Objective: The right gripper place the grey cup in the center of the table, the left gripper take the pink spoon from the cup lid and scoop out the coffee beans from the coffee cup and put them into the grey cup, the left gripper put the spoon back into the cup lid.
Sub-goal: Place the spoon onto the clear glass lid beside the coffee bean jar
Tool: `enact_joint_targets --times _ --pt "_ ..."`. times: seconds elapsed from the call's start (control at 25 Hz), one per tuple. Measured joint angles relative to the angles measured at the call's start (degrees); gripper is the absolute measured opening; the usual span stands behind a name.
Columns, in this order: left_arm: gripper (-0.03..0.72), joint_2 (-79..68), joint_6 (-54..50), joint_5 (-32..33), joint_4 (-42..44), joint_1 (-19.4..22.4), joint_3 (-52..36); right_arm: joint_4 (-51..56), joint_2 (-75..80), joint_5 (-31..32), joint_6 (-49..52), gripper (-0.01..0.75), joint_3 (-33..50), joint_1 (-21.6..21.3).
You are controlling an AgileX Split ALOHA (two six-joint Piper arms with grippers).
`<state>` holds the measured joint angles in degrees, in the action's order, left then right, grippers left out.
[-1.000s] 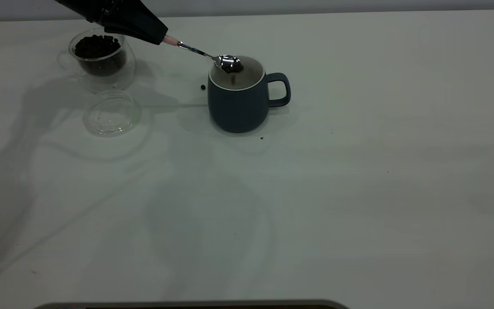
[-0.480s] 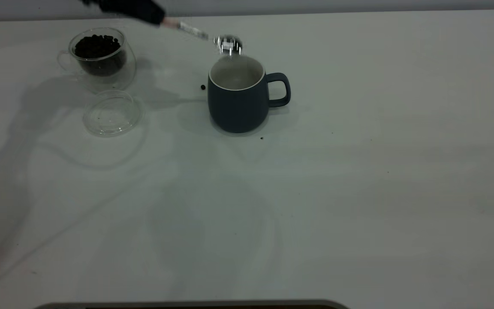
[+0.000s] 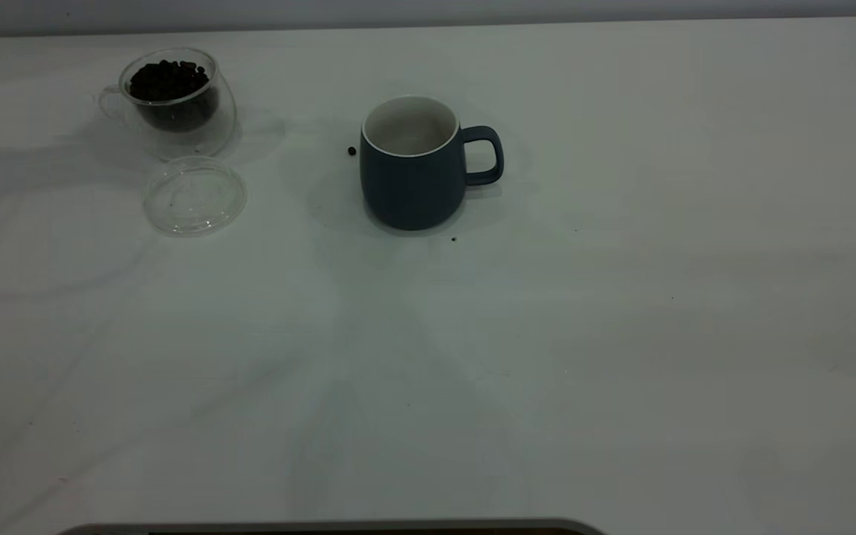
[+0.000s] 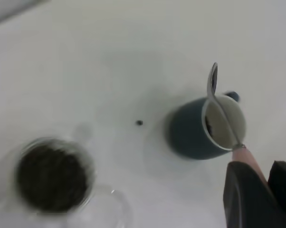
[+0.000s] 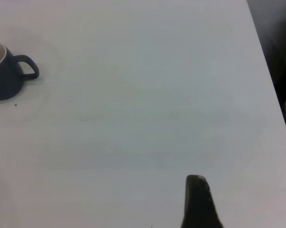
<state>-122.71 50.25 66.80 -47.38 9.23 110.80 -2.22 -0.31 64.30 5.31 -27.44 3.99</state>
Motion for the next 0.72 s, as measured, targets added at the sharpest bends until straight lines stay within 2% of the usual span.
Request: enact_joint_targets --times 0.16,0.28,0.48,0.72 --pt "0.129 6.6 -6.3 0.0 3.3 3.6 -0.7 0.0 0.0 0.0 0.0 0.519 0.0 0.0" --pt "0.129 11.8 -8.5 0.0 5.1 5.0 -4.9 0.0 0.0 0.0 0.0 0.519 0.0 0.0" --pt "0.129 16.7 -3.6 0.0 7.0 5.0 -17.0 0.0 0.0 0.0 0.0 0.519 0.0 0.0" --pt "0.129 10.5 1.2 0.0 7.4 8.0 -29.0 0.0 0.0 0.0 0.0 0.519 0.0 0.0"
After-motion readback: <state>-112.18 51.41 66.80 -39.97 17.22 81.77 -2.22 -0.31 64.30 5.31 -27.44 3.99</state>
